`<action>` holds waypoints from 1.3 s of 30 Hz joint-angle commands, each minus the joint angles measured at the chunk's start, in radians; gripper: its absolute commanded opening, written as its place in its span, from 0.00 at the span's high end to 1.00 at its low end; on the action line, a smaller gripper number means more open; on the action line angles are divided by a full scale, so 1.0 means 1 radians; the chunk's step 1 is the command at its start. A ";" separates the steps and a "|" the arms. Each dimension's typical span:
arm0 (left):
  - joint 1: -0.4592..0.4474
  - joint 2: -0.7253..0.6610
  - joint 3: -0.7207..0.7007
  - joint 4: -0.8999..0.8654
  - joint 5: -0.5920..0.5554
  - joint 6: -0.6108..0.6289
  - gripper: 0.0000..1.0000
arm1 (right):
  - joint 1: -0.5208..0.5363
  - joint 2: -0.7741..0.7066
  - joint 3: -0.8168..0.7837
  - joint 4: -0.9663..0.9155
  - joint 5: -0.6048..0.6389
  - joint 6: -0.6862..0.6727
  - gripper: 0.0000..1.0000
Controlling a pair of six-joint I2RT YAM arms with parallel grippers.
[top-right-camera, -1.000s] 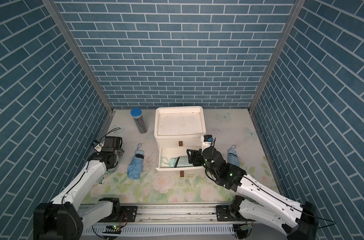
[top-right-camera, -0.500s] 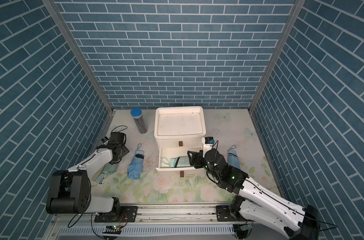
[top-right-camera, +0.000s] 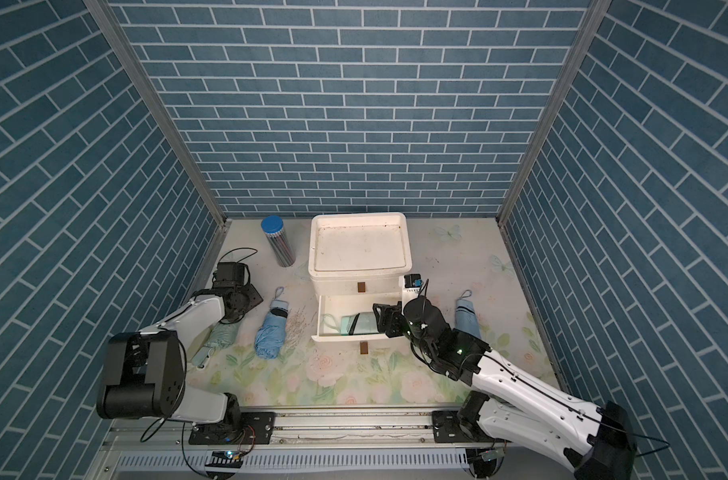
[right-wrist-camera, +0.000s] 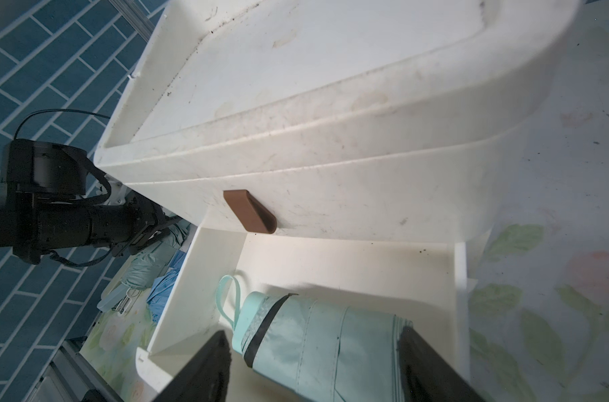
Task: Place the umbrella in the drawer by color
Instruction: Adjust the umbrella at the center of the board.
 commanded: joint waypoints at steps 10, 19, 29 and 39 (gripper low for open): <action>0.067 -0.052 0.023 -0.147 -0.155 -0.004 0.30 | 0.005 -0.009 0.059 -0.026 -0.003 -0.018 0.23; 0.095 0.083 0.011 -0.144 -0.051 0.021 0.38 | 0.005 -0.031 0.093 -0.069 0.010 0.000 0.24; 0.094 0.145 0.010 -0.072 0.091 0.082 0.58 | 0.005 0.011 0.100 -0.041 0.032 0.015 0.24; 0.092 0.047 -0.019 -0.084 0.132 0.037 0.45 | 0.005 0.021 0.092 -0.044 0.034 0.032 0.24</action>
